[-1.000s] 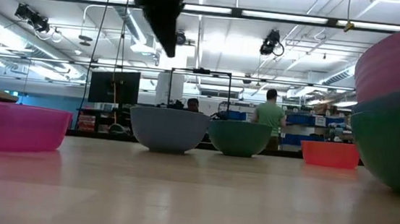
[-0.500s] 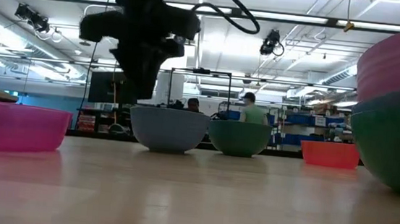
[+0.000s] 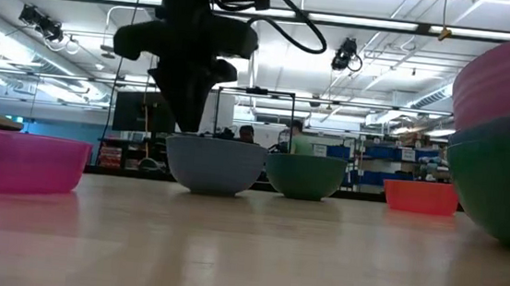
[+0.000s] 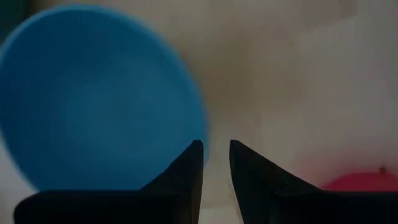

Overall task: Nest bowls inside each other
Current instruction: Stack the blue bowl on top of the pink bowl

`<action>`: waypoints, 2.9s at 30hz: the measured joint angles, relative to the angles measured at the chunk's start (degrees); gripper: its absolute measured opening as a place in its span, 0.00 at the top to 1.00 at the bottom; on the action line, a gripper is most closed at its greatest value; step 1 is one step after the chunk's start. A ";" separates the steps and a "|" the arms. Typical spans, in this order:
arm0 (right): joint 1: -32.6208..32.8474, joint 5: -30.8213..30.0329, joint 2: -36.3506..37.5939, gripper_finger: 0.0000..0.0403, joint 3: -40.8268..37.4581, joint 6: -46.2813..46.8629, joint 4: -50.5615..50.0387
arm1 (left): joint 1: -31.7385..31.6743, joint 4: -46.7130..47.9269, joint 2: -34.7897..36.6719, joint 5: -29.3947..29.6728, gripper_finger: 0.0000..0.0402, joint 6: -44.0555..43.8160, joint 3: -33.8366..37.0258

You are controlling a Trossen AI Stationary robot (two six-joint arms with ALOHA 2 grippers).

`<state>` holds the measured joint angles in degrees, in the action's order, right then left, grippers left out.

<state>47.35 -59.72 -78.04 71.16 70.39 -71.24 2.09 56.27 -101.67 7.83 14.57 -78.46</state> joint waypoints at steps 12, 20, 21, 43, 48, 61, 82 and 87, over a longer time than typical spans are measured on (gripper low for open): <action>-0.13 0.39 0.00 0.66 0.00 0.02 0.29 | -0.95 -3.36 -4.24 1.52 0.78 -0.24 0.00; -0.13 1.01 0.00 0.66 0.00 -0.06 0.26 | -1.40 -8.82 -6.54 1.65 0.80 -0.37 0.00; -0.13 1.03 0.00 0.66 0.00 -0.08 0.24 | -1.40 -9.74 -6.51 1.66 0.83 -0.29 0.00; 1.47 -2.10 0.00 0.66 0.00 18.53 -11.31 | 9.95 -18.51 -6.58 -15.01 0.99 -0.05 -25.82; 4.22 -5.45 0.06 0.67 0.00 19.64 -11.38 | 11.41 -22.80 -9.50 -16.00 0.99 0.28 -25.68; 9.73 -9.97 3.20 0.68 0.00 19.58 -11.25 | 11.72 -40.41 -15.65 -16.09 0.99 -3.02 -25.86; 10.03 -5.16 3.56 0.68 0.02 19.45 -11.15 | 10.60 -47.87 -20.15 -17.15 0.70 -10.97 -25.77; 10.03 -5.11 3.56 0.68 0.02 19.45 -11.15 | 10.60 -48.12 -20.15 -17.66 0.68 -10.78 -25.77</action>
<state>57.39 -64.84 -74.48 71.18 89.84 -82.39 12.69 8.16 -121.82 -9.83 3.79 -104.22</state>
